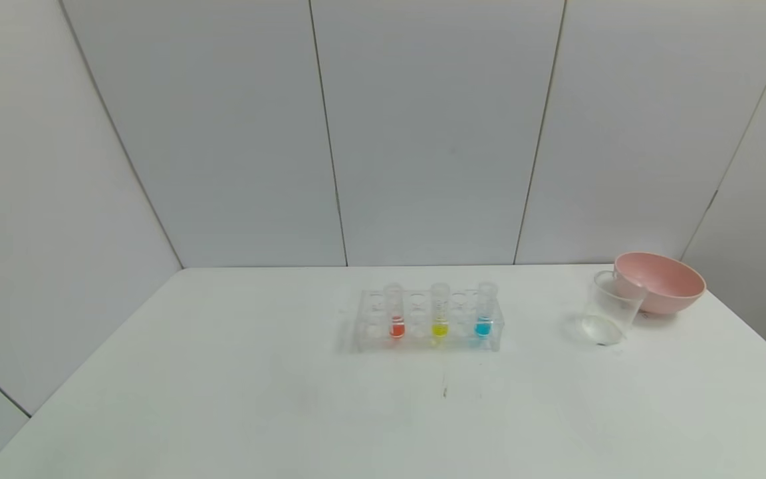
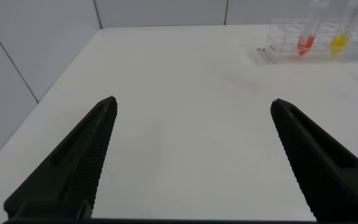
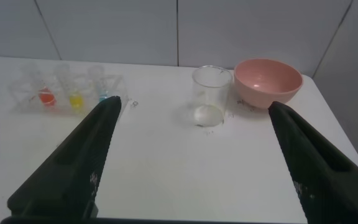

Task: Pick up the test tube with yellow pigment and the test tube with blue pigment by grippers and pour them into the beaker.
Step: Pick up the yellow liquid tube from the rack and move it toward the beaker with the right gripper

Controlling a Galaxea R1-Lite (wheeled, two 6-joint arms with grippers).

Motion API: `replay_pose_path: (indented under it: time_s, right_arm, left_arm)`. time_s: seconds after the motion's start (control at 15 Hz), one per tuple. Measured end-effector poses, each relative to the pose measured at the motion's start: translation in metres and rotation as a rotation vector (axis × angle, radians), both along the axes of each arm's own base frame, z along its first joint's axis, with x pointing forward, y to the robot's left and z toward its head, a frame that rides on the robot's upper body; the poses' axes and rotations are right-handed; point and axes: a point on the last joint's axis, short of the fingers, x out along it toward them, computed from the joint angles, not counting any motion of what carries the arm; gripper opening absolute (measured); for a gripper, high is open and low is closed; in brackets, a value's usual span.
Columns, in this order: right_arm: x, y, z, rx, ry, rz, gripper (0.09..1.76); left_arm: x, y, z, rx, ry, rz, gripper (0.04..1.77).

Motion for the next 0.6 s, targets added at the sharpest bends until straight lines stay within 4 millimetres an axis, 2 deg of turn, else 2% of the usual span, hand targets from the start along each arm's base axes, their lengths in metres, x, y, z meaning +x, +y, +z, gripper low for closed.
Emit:
replay_pose_path:
  time_s: [0.13, 0.27, 0.4, 0.6]
  right_arm:
    - [0.028, 0.011, 0.004, 0.013, 0.012, 0.007, 1.71]
    - [0.049, 0.033, 0.003, 0.032, 0.017, 0.007, 1.71]
    - [0.057, 0.062, -0.002, 0.042, 0.033, 0.022, 1.71]
    - [0.056, 0.114, -0.009, 0.039, 0.058, 0.053, 1.71]
  left_arm:
    - [0.000, 0.000, 0.000, 0.000, 0.000, 0.000, 1.76]
    - [0.000, 0.000, 0.000, 0.000, 0.000, 0.000, 1.76]
    - [0.000, 0.000, 0.000, 0.000, 0.000, 0.000, 1.76]
    - [0.000, 0.000, 0.000, 0.000, 0.000, 0.000, 1.76]
